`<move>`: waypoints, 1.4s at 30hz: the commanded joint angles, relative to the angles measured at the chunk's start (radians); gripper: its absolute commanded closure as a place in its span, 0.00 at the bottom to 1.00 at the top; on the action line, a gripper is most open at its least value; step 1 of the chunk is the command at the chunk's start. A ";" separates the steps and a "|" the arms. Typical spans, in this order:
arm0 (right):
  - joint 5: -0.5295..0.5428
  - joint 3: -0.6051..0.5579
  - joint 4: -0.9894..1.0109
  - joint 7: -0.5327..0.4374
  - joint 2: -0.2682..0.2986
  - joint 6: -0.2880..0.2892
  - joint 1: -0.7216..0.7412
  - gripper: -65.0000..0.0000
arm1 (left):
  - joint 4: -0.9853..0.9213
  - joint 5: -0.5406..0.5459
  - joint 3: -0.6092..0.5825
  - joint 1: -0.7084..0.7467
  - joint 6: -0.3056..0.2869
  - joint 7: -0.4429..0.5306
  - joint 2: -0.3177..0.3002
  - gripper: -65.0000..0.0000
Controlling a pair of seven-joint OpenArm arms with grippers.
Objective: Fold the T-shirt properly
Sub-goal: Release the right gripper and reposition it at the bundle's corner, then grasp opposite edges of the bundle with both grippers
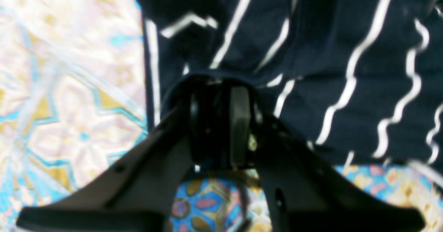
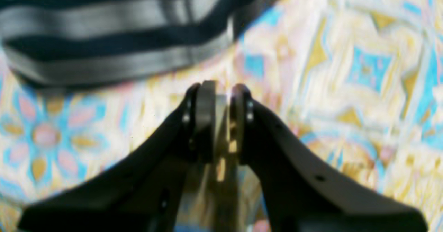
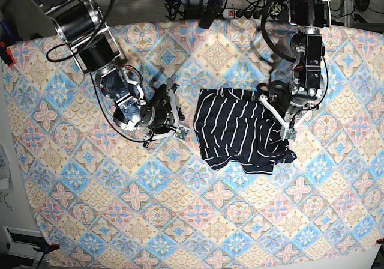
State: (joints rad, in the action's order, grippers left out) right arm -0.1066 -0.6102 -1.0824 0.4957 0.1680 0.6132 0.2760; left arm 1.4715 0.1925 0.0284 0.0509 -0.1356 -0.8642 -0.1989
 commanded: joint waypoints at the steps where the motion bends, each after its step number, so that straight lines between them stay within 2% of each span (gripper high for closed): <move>1: -0.011 0.005 -0.037 0.005 0.012 -0.003 0.018 0.85 | 0.013 0.003 0.001 -0.015 -0.003 0.018 -0.006 0.84; 6: -0.009 0.005 -0.134 0.008 0.029 -0.003 0.016 0.85 | -0.019 -0.060 0.000 -0.066 -0.005 0.086 -0.007 0.84; 9: -0.009 0.013 -0.155 0.008 0.029 -0.003 0.007 0.85 | -0.007 -0.100 0.000 -0.087 -0.005 0.082 -0.007 0.84; 12: -0.009 0.065 -0.164 0.002 0.021 -0.003 0.006 0.85 | 0.097 -0.118 0.011 -0.058 -0.003 0.053 -0.009 0.84; 15: -0.009 0.111 -0.166 -0.001 -0.037 -0.003 0.010 0.85 | 0.177 -0.167 0.081 -0.013 -0.002 -0.016 -0.004 0.84; 19: -0.009 0.138 -0.149 -0.001 -0.089 -0.003 0.065 0.85 | 0.243 -0.170 0.152 0.079 -0.002 0.012 -0.004 0.84; 23: -0.009 0.148 -0.080 -0.002 -0.166 -0.003 0.138 0.85 | 0.366 -0.136 0.135 0.205 -0.005 0.007 -0.006 0.84; 26: -0.009 0.141 0.001 -0.006 -0.206 -0.003 0.185 0.90 | 0.395 -0.118 0.127 0.263 -0.005 0.007 -0.004 0.84; 29: -0.009 0.140 0.113 -0.061 -0.233 -0.003 0.239 0.94 | 0.393 -0.078 0.127 0.300 -0.005 0.007 -0.004 0.86; 32: -0.011 0.138 0.219 -0.113 -0.262 -0.003 0.279 0.95 | 0.393 -0.026 0.133 0.323 -0.005 0.007 -0.004 0.97; 34: -0.011 0.138 0.282 -0.145 -0.281 -0.003 0.299 0.95 | 0.392 -0.008 0.135 0.327 -0.003 0.007 -0.004 1.00; 37: -0.011 0.138 0.374 -0.217 -0.298 -0.003 0.325 0.96 | 0.386 -0.001 0.130 0.327 -0.003 0.007 -0.003 1.00; 42: -0.011 0.138 0.519 -0.320 -0.325 -0.003 0.377 0.96 | 0.311 -0.006 0.135 0.320 -0.003 0.012 0.034 1.00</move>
State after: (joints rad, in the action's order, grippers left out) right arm -0.1310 -0.4740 -0.5453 0.2005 -0.1528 0.6117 0.6167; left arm 1.7660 0.1864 0.1585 0.3733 -0.1364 -0.8703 -0.1558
